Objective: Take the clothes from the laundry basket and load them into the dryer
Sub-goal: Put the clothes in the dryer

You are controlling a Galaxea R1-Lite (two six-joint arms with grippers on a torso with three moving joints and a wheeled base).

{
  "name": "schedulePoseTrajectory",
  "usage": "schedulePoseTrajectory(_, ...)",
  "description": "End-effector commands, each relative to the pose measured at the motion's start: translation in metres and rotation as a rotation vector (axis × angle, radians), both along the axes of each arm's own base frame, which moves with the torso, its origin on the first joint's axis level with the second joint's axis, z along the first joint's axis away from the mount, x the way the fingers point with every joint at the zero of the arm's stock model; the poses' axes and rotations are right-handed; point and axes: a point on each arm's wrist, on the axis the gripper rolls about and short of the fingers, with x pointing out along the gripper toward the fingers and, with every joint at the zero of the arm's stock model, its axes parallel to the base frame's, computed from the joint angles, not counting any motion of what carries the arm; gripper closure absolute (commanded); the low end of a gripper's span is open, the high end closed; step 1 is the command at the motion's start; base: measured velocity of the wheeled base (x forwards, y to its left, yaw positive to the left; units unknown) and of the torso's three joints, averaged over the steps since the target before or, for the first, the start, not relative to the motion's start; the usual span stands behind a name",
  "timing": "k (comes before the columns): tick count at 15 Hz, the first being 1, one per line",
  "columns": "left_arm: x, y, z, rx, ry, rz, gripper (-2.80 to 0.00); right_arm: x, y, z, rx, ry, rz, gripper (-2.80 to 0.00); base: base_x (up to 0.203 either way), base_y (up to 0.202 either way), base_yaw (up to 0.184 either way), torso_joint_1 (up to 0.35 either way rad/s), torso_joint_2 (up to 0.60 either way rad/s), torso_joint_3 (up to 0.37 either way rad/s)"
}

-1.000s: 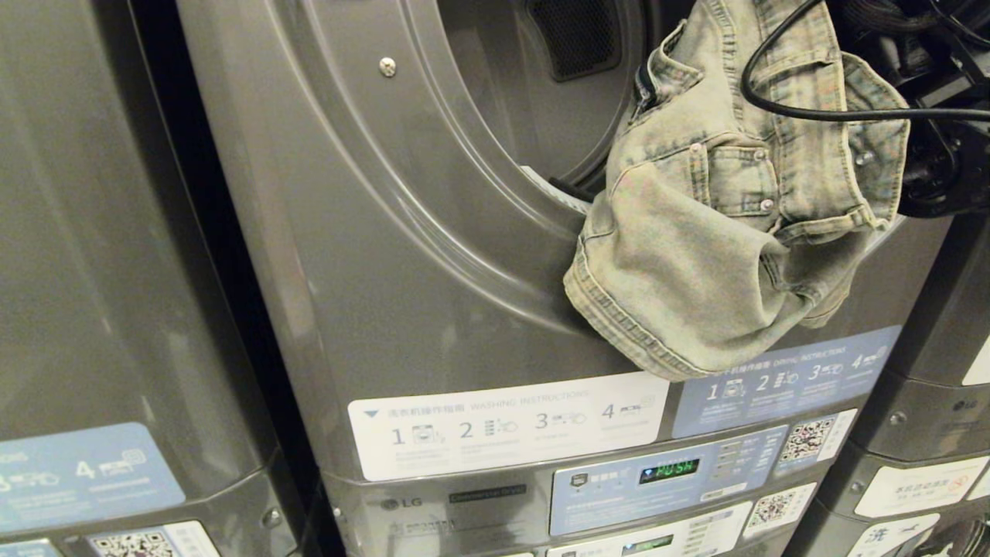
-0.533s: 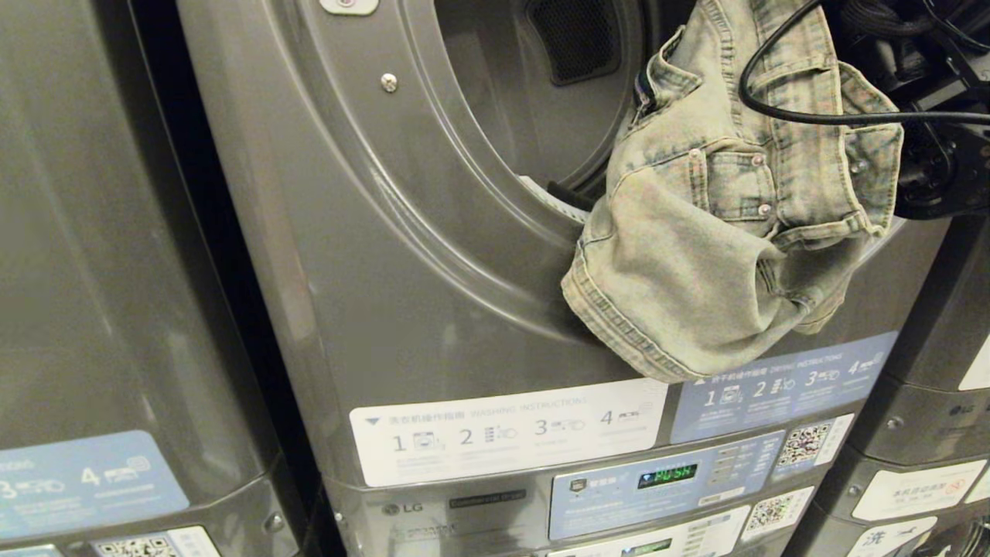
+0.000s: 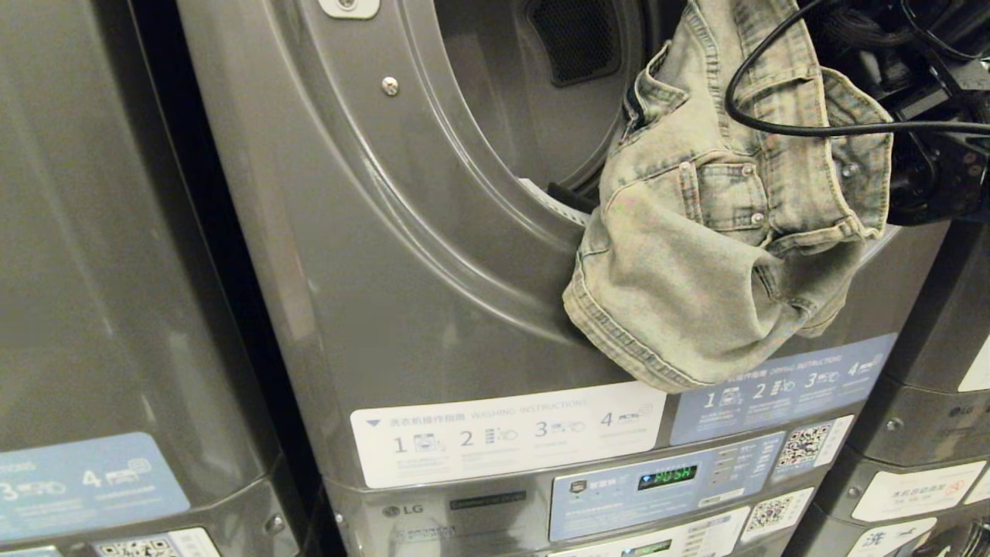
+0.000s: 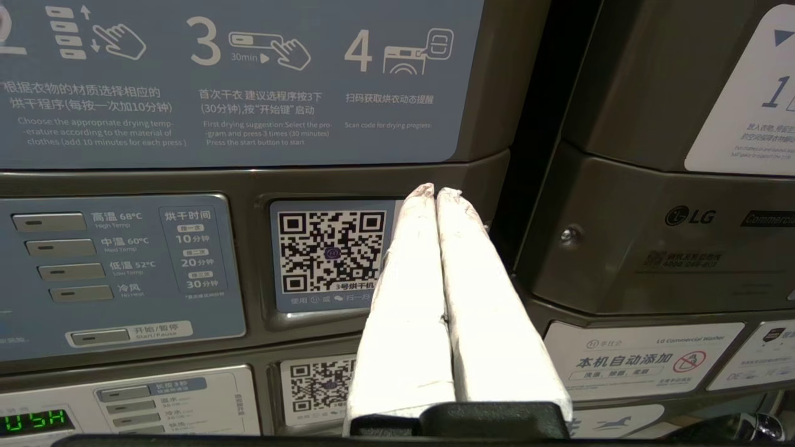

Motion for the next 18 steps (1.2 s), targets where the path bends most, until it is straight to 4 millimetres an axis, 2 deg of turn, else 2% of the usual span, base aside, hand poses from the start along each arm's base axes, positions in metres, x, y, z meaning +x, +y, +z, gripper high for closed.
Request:
schedulePoseTrajectory(1,0.001,0.000,-0.004,-0.001,0.012,0.000,0.00,0.002,0.000,-0.003,-0.004,0.005,-0.008,0.00,0.000,0.000,0.000,0.000,0.00,0.000)
schedulePoseTrajectory(2,0.001,0.000,-0.004,0.000,0.012,0.000,0.00,0.003,0.001,-0.006,-0.017,0.016,-0.017,-2.80,0.000,0.000,0.000,0.000,0.00,0.000)
schedulePoseTrajectory(4,0.001,0.000,-0.004,-0.002,0.012,0.000,0.00,0.006,0.001,-0.015,-0.070,0.030,-0.057,-2.80,0.000,0.000,0.000,0.000,0.00,0.000)
schedulePoseTrajectory(7,0.001,0.000,-0.004,-0.002,0.012,0.000,0.00,0.012,0.003,-0.020,-0.057,-0.047,-0.066,-2.80,0.000,0.000,0.000,0.000,0.00,0.000)
schedulePoseTrajectory(9,0.001,0.000,-0.004,-0.002,0.013,0.000,0.00,0.013,0.002,-0.022,-0.061,-0.030,-0.062,-2.80,0.000,0.000,0.000,0.000,0.00,0.000)
schedulePoseTrajectory(13,0.001,0.000,-0.004,-0.002,0.012,0.000,0.00,0.018,0.003,-0.031,-0.118,0.201,-0.058,-2.80,0.000,0.000,0.000,0.000,0.00,0.000)
schedulePoseTrajectory(18,0.001,0.000,-0.004,-0.002,0.012,0.000,0.00,0.003,0.001,-0.036,-0.075,0.477,0.003,-2.80,0.000,0.000,0.000,0.000,0.00,0.000)
